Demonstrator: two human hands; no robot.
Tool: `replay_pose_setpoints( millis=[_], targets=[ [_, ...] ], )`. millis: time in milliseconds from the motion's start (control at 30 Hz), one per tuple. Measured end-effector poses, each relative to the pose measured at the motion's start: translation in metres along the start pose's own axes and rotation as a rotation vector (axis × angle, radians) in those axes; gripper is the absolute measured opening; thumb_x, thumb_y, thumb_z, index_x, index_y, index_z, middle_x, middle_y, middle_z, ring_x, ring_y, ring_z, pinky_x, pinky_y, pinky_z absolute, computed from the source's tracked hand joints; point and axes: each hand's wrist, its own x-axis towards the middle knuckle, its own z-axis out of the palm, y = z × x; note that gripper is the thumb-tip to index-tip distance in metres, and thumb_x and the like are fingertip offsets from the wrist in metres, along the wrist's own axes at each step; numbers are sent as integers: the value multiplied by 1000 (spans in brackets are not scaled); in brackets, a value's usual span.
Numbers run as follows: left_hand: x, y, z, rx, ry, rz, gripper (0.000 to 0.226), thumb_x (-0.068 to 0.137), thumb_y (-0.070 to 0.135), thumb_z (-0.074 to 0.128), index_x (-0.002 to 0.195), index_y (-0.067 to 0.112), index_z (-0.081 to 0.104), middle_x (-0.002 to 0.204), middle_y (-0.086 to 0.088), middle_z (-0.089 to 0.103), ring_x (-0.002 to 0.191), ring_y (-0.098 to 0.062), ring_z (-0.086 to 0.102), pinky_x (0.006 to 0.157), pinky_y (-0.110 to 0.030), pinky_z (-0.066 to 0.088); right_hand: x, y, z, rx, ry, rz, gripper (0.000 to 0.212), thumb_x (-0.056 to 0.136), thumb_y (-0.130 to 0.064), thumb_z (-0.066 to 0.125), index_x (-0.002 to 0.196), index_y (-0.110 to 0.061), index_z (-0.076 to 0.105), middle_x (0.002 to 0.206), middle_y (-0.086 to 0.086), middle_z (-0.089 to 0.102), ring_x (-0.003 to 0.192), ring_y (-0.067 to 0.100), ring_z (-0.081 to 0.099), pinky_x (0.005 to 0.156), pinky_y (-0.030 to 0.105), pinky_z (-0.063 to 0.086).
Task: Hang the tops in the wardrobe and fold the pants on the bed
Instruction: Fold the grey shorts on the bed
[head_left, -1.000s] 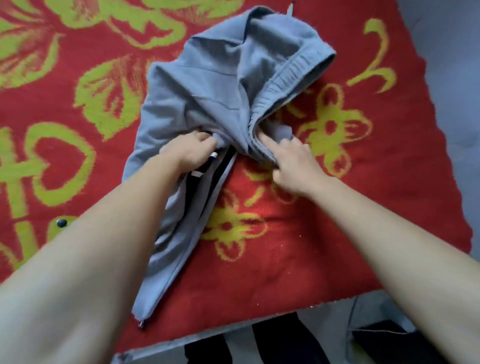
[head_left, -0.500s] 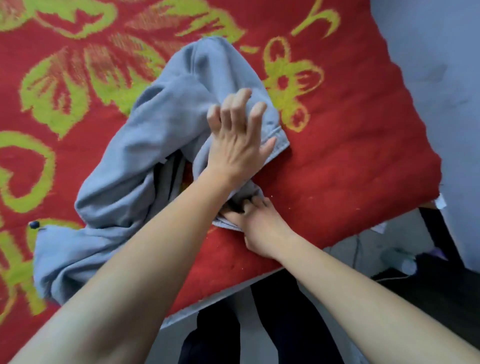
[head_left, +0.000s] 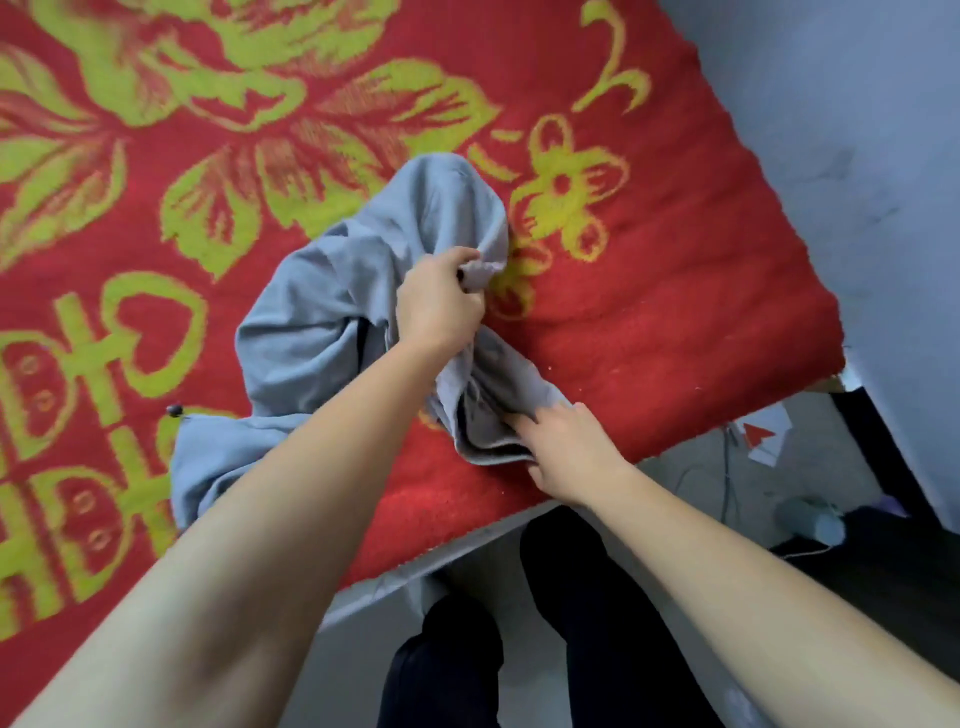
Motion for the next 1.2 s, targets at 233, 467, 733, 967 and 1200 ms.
replay_pose_setpoints(
  millis=[233, 467, 733, 967, 1200],
  targets=[
    [-64, -29, -202, -201, 186, -267, 46, 61, 25, 54, 104, 24, 70, 92, -11, 73, 87, -33, 70, 78, -42, 58, -50, -11, -127, 188, 222, 299, 35, 89, -17, 52, 124, -16, 57, 115, 16, 61, 108, 39, 60, 88, 44, 49],
    [-168, -5, -349, 117, 368, -8, 52, 83, 18, 56, 134, 31, 55, 115, -10, 56, 99, -38, 61, 80, -43, 50, -110, -97, -310, 119, 530, 198, 43, 86, -12, 50, 127, -23, 59, 116, 16, 61, 109, 40, 62, 87, 45, 52],
    [-245, 35, -502, 152, 665, 219, 28, 90, 20, 53, 106, 30, 73, 128, 1, 54, 94, -34, 65, 82, -39, 50, -198, -186, -450, 36, 850, 90, 32, 92, -18, 51, 122, -25, 60, 117, 15, 64, 106, 40, 63, 90, 46, 52],
    [-282, 67, -628, -410, 777, 235, 22, 82, 28, 50, 77, 18, 69, 74, 4, 67, 81, -22, 64, 71, -31, 52, -270, -244, -538, -6, 1242, -99, 24, 97, -19, 44, 119, -24, 50, 112, 14, 50, 85, 43, 60, 72, 42, 44],
    [-303, 67, -674, -31, 646, 443, 65, 61, 51, 89, 108, 24, 52, 114, -9, 49, 102, -22, 51, 84, -30, 43, -310, -273, -581, 11, 1418, -163, 49, 92, -6, 45, 138, -23, 45, 131, 19, 46, 98, 49, 57, 83, 45, 46]
  ],
)
